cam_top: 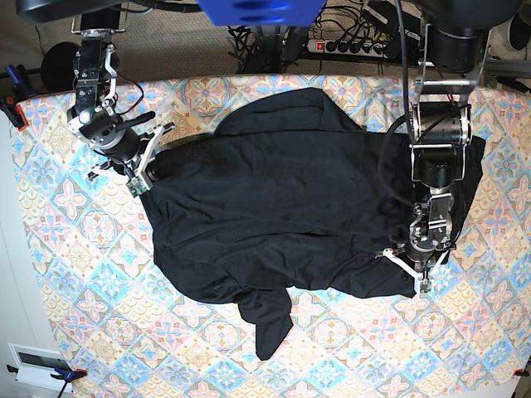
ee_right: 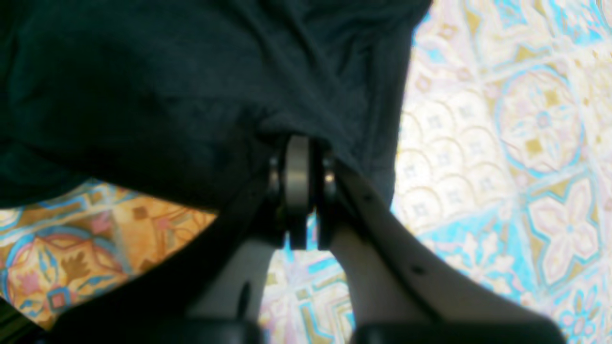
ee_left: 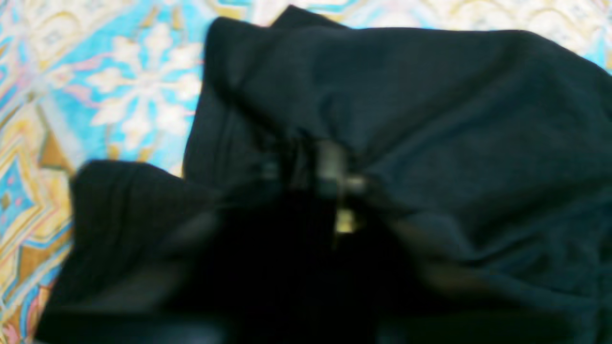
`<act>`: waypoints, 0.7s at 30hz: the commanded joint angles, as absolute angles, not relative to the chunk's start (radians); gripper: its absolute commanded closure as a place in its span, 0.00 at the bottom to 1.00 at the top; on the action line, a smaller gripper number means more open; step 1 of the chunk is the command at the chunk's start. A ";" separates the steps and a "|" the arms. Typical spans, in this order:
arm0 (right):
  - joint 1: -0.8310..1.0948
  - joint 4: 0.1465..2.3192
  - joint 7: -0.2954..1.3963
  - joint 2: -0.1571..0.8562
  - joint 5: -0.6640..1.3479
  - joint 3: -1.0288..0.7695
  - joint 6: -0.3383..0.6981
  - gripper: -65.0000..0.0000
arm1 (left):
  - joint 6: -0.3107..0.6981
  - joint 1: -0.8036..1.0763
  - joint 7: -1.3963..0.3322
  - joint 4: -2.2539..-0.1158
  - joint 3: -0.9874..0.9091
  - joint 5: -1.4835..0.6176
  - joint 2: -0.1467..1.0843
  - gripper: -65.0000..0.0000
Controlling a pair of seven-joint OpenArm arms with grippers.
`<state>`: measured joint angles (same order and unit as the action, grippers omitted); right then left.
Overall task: Layout the t-shirt on the table in an organized manner, then fold the t-shirt properly
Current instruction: 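Release with the left gripper and grasp the shirt hem corner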
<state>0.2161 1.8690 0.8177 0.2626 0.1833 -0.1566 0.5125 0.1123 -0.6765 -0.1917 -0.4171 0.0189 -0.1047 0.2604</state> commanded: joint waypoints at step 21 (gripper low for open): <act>0.206 1.890 0.799 0.259 0.189 -0.162 0.507 1.00 | -0.025 -0.947 -0.127 -0.490 -0.116 -0.084 0.263 0.80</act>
<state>0.2165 1.8690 0.8169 0.2474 0.1829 -0.1574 0.5087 -0.0307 -0.9070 -0.1467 -0.4744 -0.1165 -0.0849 0.2550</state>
